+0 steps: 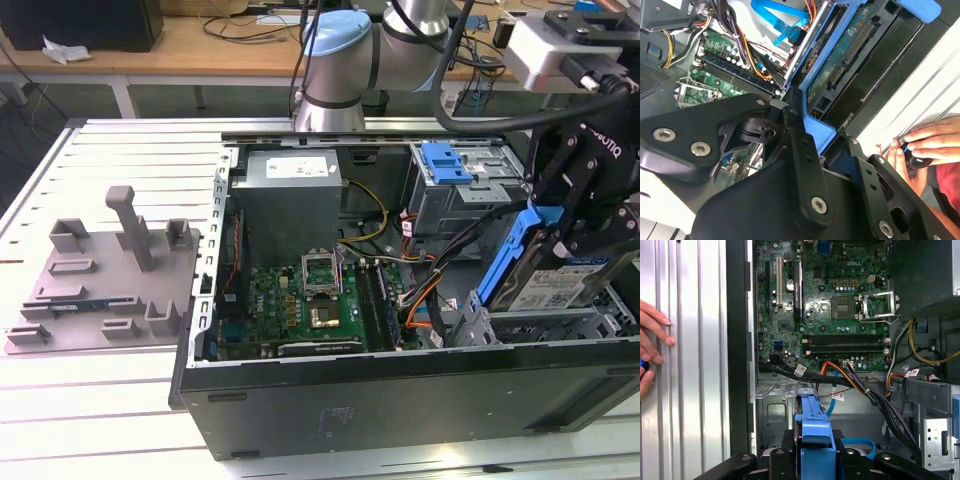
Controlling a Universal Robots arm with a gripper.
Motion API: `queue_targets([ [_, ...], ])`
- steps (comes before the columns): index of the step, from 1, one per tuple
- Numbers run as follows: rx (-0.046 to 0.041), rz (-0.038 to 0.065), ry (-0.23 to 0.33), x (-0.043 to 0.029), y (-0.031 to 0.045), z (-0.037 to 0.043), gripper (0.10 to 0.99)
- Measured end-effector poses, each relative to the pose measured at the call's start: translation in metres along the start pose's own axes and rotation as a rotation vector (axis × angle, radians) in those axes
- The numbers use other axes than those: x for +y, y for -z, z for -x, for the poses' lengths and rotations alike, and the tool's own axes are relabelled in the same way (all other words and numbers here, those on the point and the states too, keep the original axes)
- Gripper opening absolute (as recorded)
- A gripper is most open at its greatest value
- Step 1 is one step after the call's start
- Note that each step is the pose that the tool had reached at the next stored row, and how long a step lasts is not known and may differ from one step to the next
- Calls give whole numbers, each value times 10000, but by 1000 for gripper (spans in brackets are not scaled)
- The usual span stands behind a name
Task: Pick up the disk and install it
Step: 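Insert the disk into the insertion slot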
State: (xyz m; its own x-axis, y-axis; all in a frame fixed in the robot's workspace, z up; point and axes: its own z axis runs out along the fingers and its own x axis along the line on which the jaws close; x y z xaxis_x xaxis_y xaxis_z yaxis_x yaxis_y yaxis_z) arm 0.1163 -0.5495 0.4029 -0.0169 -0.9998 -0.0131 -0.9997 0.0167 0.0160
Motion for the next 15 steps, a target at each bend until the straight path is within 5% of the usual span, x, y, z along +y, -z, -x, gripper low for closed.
queue_targets([
  [15,1,0,-1,-2,-152,-2,369],
])
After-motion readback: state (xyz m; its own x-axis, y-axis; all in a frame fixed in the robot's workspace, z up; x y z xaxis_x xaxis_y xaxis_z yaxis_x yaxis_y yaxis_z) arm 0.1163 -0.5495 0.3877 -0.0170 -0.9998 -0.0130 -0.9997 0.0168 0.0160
